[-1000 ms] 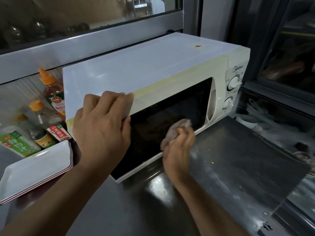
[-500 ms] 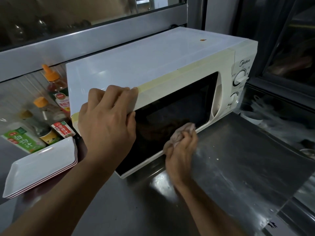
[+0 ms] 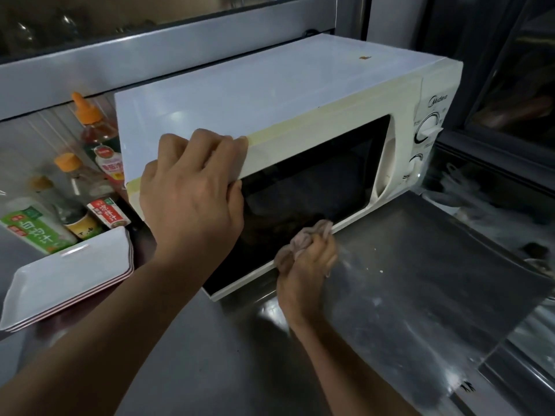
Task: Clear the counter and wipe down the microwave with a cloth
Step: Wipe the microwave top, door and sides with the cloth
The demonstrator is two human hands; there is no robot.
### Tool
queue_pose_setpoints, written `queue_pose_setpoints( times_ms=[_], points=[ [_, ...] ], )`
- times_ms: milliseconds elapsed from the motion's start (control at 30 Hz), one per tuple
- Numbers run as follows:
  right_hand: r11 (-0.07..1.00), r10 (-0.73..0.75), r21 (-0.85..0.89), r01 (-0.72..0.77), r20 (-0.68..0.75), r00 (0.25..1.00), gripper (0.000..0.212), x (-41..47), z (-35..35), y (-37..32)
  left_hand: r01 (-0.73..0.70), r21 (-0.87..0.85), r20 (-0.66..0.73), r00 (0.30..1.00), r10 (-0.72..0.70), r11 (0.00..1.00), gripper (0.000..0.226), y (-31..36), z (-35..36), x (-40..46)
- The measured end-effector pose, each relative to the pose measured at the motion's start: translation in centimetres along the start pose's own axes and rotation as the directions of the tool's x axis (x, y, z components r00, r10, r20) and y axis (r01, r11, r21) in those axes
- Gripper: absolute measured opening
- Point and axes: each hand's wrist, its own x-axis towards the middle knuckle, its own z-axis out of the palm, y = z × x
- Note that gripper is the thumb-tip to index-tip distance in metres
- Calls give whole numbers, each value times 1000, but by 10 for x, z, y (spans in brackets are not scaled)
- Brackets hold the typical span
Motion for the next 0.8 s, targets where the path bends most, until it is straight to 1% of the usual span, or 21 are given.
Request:
queue_pose_setpoints(
  times_ms=[33,100,133,167,233,367,433,500,533,600,633,667,733,800],
  points=[
    [999,-6,43,4,27,1000,53,-5,1,1,-5,4,-4,1000,5,1000,40,0,1,0],
    [999,-40,3,40,85,996,52,2,-3,5,-16,12,-7,1000,16,1000,40,-1,2,-1],
    [999,-42,0,42,91,995,50,12,-6,10,-20,17,-8,1000,20,1000,40,-1,2,-1],
    [999,-30,-11,31,75,997,47,26,-9,17,-23,21,-12,1000,23,1000,41,-2,3,-1],
    [996,8,-91,-6,27,1000,47,57,-19,31,-28,24,-13,1000,28,999,41,-3,3,-1],
    [983,78,-166,-75,13,997,31,89,-36,37,-7,18,22,1000,6,1000,42,0,0,0],
    [985,81,-152,-77,18,997,30,85,-38,25,15,-1,62,998,-15,1000,46,1,-4,1],
    [996,24,-91,-20,49,999,34,78,-38,1,26,-49,100,995,-21,998,56,0,-9,0],
    [999,-29,-41,30,36,999,36,75,-39,-14,42,-95,111,993,-31,995,62,-2,-13,0],
    [992,-122,36,124,-49,991,39,78,-43,-46,95,-235,135,989,-64,967,68,-8,-23,0],
    [987,-153,44,157,-79,985,39,82,-48,-61,99,-287,148,987,-58,953,67,-12,-29,-2],
    [983,-169,51,174,-90,981,40,87,-54,-73,84,-301,155,987,-38,950,64,-17,-35,-3],
    [983,-166,60,172,-105,981,37,99,-65,-90,39,-265,153,988,2,963,54,-29,-42,-10],
    [989,-127,65,136,-121,984,34,101,-68,-97,49,-214,171,985,-11,976,49,-41,-46,-20]
  ],
)
